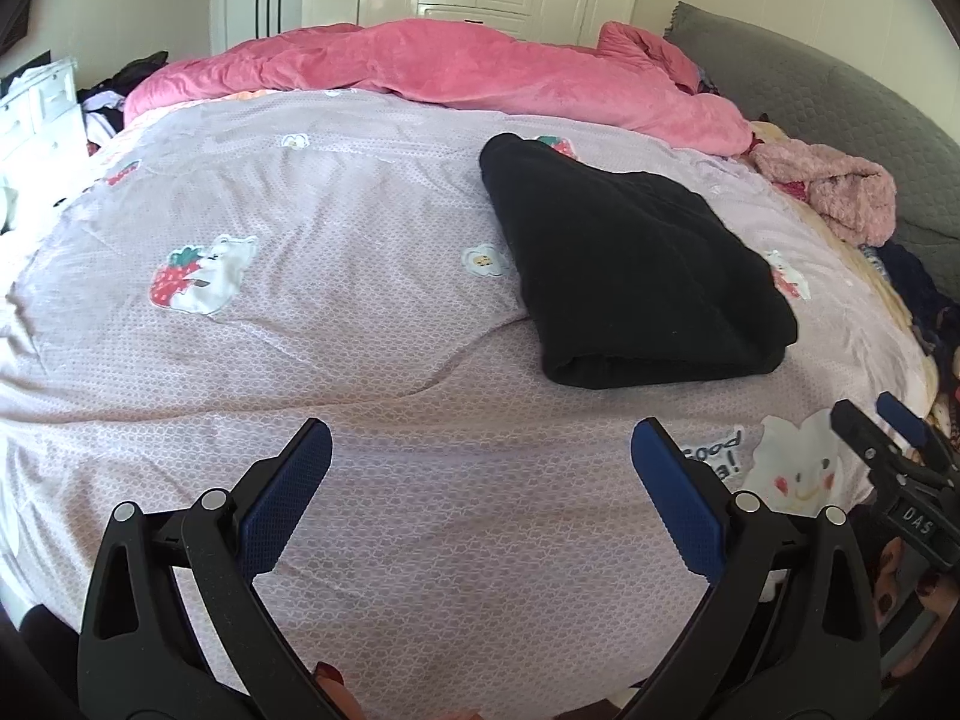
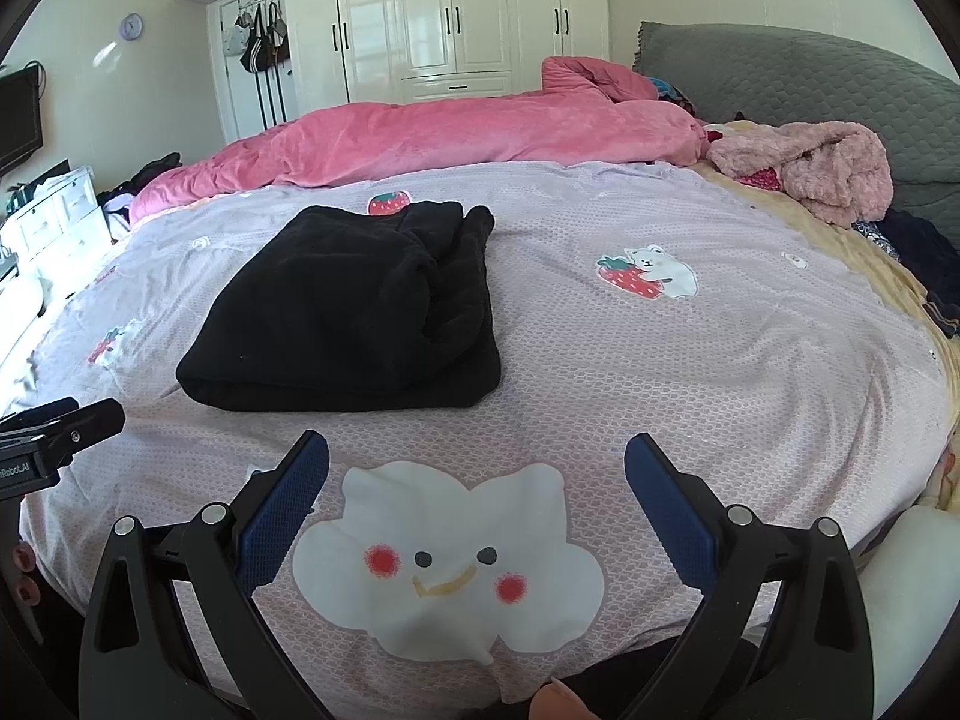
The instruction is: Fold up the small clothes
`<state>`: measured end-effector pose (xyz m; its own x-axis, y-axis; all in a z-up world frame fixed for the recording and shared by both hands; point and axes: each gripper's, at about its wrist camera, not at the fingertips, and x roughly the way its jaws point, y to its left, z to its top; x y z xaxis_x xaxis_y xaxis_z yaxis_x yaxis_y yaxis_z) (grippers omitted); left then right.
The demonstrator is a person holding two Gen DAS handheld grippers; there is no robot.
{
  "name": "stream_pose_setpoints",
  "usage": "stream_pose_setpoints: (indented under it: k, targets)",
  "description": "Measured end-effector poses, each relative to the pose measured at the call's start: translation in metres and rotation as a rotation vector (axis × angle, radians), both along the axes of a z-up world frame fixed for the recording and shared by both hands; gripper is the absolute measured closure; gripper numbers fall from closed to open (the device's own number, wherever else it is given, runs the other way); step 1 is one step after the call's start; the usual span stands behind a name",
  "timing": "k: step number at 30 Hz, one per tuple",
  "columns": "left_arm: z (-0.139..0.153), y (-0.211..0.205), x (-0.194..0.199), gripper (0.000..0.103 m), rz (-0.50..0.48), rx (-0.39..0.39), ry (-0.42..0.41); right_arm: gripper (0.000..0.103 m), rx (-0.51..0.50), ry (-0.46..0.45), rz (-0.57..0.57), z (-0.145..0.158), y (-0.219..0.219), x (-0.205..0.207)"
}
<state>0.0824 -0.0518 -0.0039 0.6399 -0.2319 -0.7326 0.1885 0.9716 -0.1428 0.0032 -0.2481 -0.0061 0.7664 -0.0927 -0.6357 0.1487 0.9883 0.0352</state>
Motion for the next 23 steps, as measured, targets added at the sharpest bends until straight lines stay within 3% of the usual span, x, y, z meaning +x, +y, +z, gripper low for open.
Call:
stream_pose_setpoints:
  k: [5, 9, 11, 14, 18, 23]
  targets:
    - [-0.004, 0.015, -0.001, 0.009, 0.015, 0.021, 0.033, 0.004, -0.011, -0.002, -0.117, 0.004, -0.026, -0.011]
    - [-0.007, 0.049, -0.003, 0.009, 0.060, 0.036, 0.018, 0.005, 0.025, -0.022, -0.282, 0.008, -0.078, -0.038]
    - [-0.006, 0.070, -0.002, 0.009, 0.093, 0.035, 0.004, 0.004, -0.004, -0.036, -0.424, 0.011, -0.117, -0.064]
    - [-0.002, 0.114, 0.006, 0.009, 0.194, 0.067, -0.005, 0.004, -0.029, -0.014, -0.626, 0.008, -0.177, -0.103]
    - [-0.005, 0.192, 0.031, 0.009, 0.364, 0.073, 0.056, 0.004, -0.060, 0.057, -0.918, -0.010, -0.259, -0.165]
    - [-0.006, 0.293, 0.066, 0.009, 0.567, 0.094, 0.088, 0.004, -0.123, 0.188, -1.163, -0.047, -0.336, -0.223]
